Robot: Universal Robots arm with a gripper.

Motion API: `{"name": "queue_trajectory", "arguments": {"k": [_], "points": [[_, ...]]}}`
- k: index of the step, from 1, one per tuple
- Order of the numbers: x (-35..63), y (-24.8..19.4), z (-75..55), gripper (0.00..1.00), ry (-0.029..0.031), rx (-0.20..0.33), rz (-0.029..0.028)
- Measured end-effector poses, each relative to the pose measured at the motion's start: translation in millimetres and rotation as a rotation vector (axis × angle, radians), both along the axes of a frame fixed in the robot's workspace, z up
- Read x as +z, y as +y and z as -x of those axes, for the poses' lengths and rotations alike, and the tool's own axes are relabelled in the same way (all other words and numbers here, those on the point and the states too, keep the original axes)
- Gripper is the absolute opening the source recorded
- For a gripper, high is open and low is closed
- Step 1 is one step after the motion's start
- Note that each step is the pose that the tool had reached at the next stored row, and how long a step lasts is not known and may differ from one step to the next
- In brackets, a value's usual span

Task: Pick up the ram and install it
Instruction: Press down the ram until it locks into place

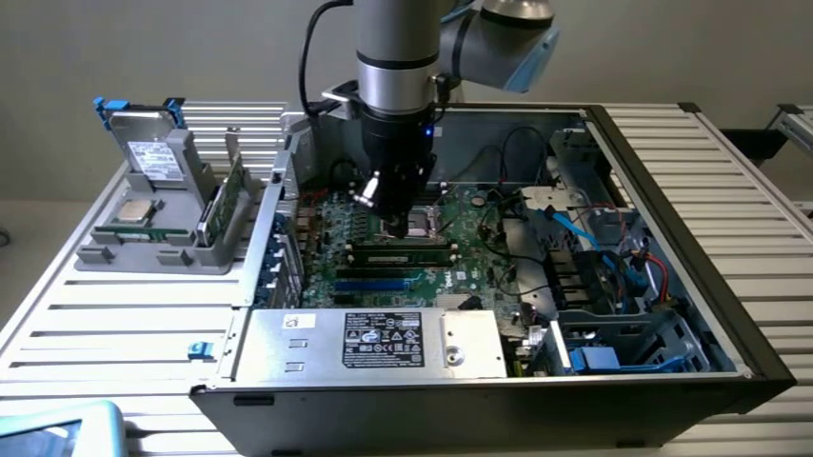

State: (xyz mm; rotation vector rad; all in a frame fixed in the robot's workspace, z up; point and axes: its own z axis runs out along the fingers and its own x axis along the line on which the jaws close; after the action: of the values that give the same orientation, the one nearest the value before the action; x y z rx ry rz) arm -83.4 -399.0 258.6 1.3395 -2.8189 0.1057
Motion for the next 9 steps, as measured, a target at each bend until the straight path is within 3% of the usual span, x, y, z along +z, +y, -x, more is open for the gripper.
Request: {"name": "queue_trajectory", "arguments": {"k": [9], "points": [[-0.2,0.0,0.0,0.11,0.0,-0.136,-0.0032]]}}
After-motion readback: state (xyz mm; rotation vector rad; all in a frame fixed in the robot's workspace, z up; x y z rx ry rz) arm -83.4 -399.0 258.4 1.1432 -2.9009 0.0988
